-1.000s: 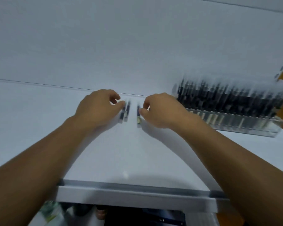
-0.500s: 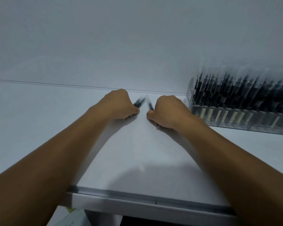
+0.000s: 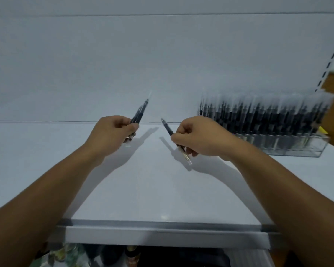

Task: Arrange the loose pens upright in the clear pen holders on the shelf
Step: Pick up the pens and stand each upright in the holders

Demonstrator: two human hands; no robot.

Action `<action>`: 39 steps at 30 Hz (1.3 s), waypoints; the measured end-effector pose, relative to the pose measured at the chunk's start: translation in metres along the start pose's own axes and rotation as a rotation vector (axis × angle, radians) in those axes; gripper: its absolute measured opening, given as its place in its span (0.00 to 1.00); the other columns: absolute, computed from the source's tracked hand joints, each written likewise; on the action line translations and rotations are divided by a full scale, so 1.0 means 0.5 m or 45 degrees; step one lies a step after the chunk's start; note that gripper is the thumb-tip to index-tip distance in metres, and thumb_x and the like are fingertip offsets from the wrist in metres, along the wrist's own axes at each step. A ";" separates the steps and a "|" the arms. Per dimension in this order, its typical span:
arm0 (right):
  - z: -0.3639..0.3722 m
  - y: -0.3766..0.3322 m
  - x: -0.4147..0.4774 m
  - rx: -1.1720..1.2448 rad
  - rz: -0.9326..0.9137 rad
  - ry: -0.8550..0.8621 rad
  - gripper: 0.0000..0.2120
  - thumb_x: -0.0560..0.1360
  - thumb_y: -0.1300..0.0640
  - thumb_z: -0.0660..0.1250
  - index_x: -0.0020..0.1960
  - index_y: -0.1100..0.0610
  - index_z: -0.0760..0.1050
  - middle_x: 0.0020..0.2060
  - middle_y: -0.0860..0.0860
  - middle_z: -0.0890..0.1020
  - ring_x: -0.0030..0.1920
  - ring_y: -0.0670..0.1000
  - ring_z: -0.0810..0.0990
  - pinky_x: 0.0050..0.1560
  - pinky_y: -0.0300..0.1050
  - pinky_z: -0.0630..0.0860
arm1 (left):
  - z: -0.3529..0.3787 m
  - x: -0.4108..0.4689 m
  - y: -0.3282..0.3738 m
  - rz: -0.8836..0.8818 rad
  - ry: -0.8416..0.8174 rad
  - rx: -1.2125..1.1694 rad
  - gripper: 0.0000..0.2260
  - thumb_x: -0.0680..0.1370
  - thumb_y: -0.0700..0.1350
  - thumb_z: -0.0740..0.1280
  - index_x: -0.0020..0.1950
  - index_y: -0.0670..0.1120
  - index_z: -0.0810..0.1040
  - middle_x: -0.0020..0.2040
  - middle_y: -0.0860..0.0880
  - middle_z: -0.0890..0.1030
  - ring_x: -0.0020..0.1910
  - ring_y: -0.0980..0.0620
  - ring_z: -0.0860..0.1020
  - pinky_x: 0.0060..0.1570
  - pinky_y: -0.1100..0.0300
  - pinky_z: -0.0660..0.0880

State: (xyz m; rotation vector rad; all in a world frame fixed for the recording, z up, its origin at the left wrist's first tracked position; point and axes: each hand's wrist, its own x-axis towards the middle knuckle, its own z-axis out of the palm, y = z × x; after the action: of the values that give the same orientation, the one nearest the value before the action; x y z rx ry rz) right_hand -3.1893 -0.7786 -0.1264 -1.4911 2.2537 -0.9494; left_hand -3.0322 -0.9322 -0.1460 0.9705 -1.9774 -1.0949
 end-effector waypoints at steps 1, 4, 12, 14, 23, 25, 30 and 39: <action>-0.012 0.008 -0.013 0.039 -0.006 0.008 0.10 0.75 0.55 0.68 0.41 0.61 0.79 0.34 0.52 0.85 0.30 0.45 0.80 0.37 0.43 0.80 | 0.007 -0.013 0.008 0.050 0.028 -0.057 0.05 0.76 0.46 0.70 0.45 0.45 0.82 0.38 0.48 0.83 0.30 0.59 0.77 0.27 0.73 0.69; -0.048 0.040 -0.055 0.118 -0.025 0.042 0.08 0.75 0.54 0.70 0.40 0.57 0.78 0.32 0.48 0.83 0.30 0.42 0.80 0.34 0.36 0.77 | 0.041 -0.048 0.044 0.123 -0.010 -0.292 0.04 0.76 0.45 0.71 0.48 0.46 0.82 0.40 0.49 0.83 0.35 0.59 0.81 0.32 0.72 0.72; -0.181 0.162 -0.184 0.148 0.098 0.433 0.05 0.76 0.54 0.71 0.45 0.56 0.81 0.33 0.51 0.84 0.32 0.45 0.81 0.36 0.39 0.79 | 0.237 -0.109 0.159 0.256 -0.528 -0.488 0.05 0.75 0.46 0.71 0.47 0.45 0.83 0.37 0.49 0.82 0.33 0.57 0.76 0.35 0.68 0.72; -0.217 0.199 -0.218 0.131 0.158 0.526 0.04 0.76 0.55 0.70 0.46 0.55 0.81 0.35 0.52 0.84 0.32 0.45 0.81 0.36 0.39 0.79 | 0.304 -0.122 0.183 0.242 -0.631 -0.549 0.07 0.76 0.46 0.71 0.49 0.44 0.82 0.36 0.51 0.82 0.32 0.59 0.77 0.33 0.70 0.71; -0.313 0.291 -0.244 0.236 0.277 0.917 0.06 0.76 0.56 0.70 0.47 0.59 0.77 0.41 0.54 0.84 0.38 0.47 0.84 0.37 0.39 0.79 | 0.499 -0.145 0.237 0.150 -0.758 -0.897 0.10 0.75 0.40 0.71 0.55 0.40 0.79 0.43 0.46 0.83 0.40 0.54 0.82 0.38 0.67 0.76; -0.319 0.297 -0.228 0.224 0.253 0.943 0.04 0.76 0.57 0.70 0.47 0.58 0.76 0.41 0.54 0.84 0.39 0.47 0.84 0.40 0.41 0.81 | 0.508 -0.143 0.224 0.156 -0.791 -0.937 0.09 0.75 0.38 0.70 0.54 0.37 0.79 0.41 0.43 0.82 0.38 0.51 0.80 0.37 0.65 0.77; -0.319 0.311 -0.178 0.177 0.213 1.028 0.05 0.76 0.57 0.70 0.45 0.51 0.75 0.41 0.53 0.84 0.40 0.48 0.85 0.39 0.43 0.80 | 0.519 -0.135 0.214 0.152 -0.844 -1.008 0.08 0.75 0.37 0.69 0.53 0.37 0.79 0.41 0.42 0.81 0.40 0.49 0.79 0.42 0.60 0.78; -0.335 0.312 -0.140 -0.068 0.255 0.982 0.06 0.74 0.52 0.73 0.44 0.50 0.76 0.41 0.51 0.83 0.37 0.48 0.84 0.40 0.45 0.81 | 0.515 -0.126 0.213 0.145 -0.832 -1.047 0.08 0.75 0.38 0.69 0.53 0.39 0.80 0.38 0.51 0.83 0.37 0.57 0.80 0.44 0.65 0.77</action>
State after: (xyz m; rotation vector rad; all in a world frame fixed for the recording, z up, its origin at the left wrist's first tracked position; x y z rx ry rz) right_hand -3.3633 -0.6149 -0.1121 -0.9706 2.8784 -1.6064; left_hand -3.2416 -0.7399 -0.1736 0.0501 -1.6979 -2.0925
